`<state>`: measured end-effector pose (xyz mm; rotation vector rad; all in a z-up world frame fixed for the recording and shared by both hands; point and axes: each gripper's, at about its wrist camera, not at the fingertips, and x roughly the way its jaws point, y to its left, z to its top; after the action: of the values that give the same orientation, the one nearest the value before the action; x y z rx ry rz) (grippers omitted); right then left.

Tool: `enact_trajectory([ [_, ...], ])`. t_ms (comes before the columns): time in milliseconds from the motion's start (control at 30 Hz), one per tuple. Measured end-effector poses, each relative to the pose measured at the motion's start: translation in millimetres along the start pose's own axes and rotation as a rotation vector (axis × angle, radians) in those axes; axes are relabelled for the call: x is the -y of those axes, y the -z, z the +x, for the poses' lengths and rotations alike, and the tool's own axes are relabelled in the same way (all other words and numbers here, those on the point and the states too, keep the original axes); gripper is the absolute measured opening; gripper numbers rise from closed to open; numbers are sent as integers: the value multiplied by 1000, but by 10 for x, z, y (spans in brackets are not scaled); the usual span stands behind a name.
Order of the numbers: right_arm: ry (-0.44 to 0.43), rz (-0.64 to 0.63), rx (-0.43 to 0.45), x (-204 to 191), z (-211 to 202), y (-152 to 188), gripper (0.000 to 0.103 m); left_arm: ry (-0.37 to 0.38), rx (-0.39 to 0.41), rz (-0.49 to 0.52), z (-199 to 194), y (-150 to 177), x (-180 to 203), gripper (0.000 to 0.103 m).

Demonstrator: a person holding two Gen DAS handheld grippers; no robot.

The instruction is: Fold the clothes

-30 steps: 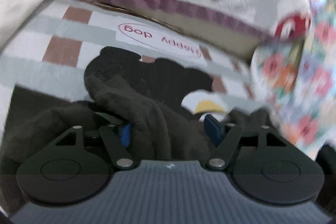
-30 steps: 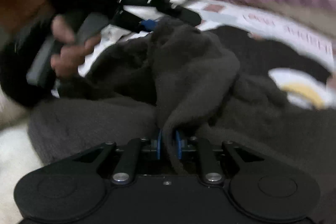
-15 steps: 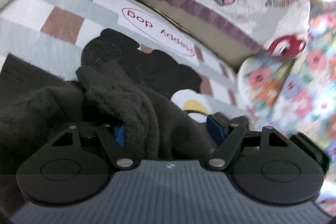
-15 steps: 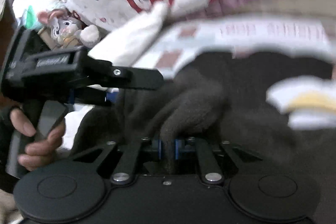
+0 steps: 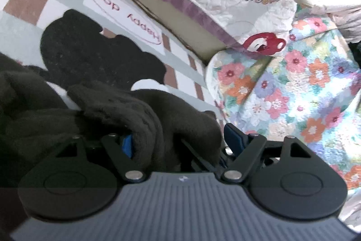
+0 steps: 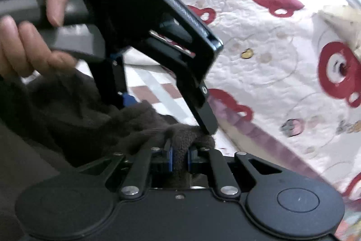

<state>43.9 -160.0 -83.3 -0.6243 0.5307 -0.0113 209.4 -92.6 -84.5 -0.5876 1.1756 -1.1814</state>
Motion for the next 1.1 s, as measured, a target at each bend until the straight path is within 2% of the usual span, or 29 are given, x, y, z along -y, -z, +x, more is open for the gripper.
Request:
enact_trajectory([
  [67, 47, -4, -12, 50, 39, -21, 12, -15, 23, 8, -51, -20, 4, 79],
  [200, 144, 102, -15, 462, 81, -101, 12, -54, 97, -15, -173, -56, -59, 79],
  [267, 288, 62, 29, 623, 48, -170, 12, -96, 152, -20, -242, -74, -64, 79],
  [333, 431, 21, 72, 782, 15, -238, 12, -221, 209, 20, -311, -82, -18, 78],
  [367, 438, -39, 93, 737, -23, -274, 12, -259, 230, 41, -337, -86, 4, 77],
  [400, 445, -99, 114, 692, -61, -310, 12, -251, 254, 32, -375, -95, -5, 77],
  [433, 395, -123, 116, 633, -72, -327, 12, -205, 271, 2, -415, -103, -36, 77],
  [467, 306, -128, 98, 576, -45, -330, 13, -142, 279, -23, -444, -110, -57, 78],
  [533, 85, -73, 65, 457, 17, -273, 13, -37, 280, -38, -469, -123, -65, 79],
  [600, -145, 52, 14, 338, 130, -181, 13, -23, 235, 31, -373, -103, -16, 81],
  [667, -297, 128, -63, 180, 279, -113, 13, -26, 174, 115, -230, -65, 28, 87],
  [700, -371, 165, -102, 100, 352, -79, 13, -50, 129, 138, -133, -24, 16, 87],
  [767, -394, 131, -134, -42, 418, -58, 15, -167, 31, 154, 96, 41, -30, 87],
  [833, -429, 138, -148, -28, 452, -62, 17, -304, -31, 184, 295, 97, -81, 87],
  [867, -463, 157, -158, 22, 470, -57, 17, -348, -49, 194, 370, 111, -108, 87],
  [933, -548, 198, -173, 131, 496, -33, 20, -390, -77, 190, 508, 123, -201, 88],
  [1000, -609, 245, -169, 227, 485, 23, 22, -383, -84, 155, 564, 104, -308, 87],
  [1033, -641, 274, -168, 279, 478, 58, 23, -377, -59, 152, 546, 102, -331, 81],
  [1067, -668, 314, -162, 336, 450, 110, 24, -382, -40, 167, 509, 94, -320, 52],
  [1100, -683, 352, -159, 400, 403, 163, 24, -386, -18, 179, 460, 82, -306, 37],
])
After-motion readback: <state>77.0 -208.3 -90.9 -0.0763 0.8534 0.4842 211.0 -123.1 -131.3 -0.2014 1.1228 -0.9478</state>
